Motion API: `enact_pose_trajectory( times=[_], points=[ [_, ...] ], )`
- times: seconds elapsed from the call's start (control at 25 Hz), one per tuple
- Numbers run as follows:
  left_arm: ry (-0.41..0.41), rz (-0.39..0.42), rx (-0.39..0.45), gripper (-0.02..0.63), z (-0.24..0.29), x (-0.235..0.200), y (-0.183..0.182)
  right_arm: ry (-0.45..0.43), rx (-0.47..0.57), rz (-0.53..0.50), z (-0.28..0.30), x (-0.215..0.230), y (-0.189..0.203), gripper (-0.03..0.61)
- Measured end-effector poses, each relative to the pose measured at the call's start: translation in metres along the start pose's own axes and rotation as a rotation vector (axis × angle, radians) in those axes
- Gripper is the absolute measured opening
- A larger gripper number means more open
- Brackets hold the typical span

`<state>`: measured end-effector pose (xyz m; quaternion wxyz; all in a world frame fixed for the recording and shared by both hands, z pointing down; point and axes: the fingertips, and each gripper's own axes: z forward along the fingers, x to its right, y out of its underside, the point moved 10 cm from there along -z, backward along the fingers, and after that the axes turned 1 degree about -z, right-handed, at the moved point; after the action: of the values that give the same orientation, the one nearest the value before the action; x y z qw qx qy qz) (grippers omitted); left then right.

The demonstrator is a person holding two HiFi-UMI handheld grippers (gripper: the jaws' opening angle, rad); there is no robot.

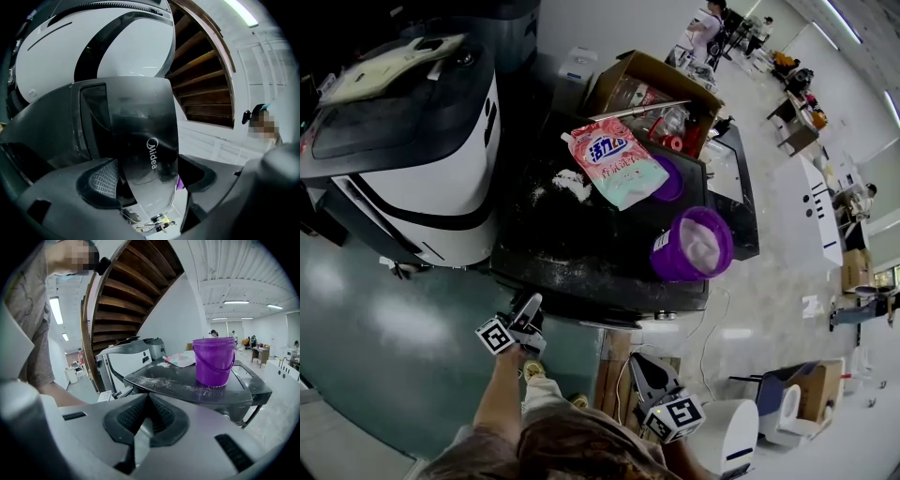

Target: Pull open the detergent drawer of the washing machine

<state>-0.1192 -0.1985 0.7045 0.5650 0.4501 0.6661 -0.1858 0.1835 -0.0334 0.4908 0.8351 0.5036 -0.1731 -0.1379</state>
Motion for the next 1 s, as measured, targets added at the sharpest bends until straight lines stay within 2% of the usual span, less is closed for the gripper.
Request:
enact_pose_trajectory(
  times=[0.44,1.0],
  points=[
    [0.001,-0.006,0.036,0.385,0.002,0.0,0.0,-0.01,-0.005,0.001,0.001,-0.002,-0.001,0.003],
    [0.021,-0.065,0.109,0.351,-0.006,-0.007,0.006,0.007,-0.029,-0.01,-0.022,-0.003,0.009,0.003]
  ],
)
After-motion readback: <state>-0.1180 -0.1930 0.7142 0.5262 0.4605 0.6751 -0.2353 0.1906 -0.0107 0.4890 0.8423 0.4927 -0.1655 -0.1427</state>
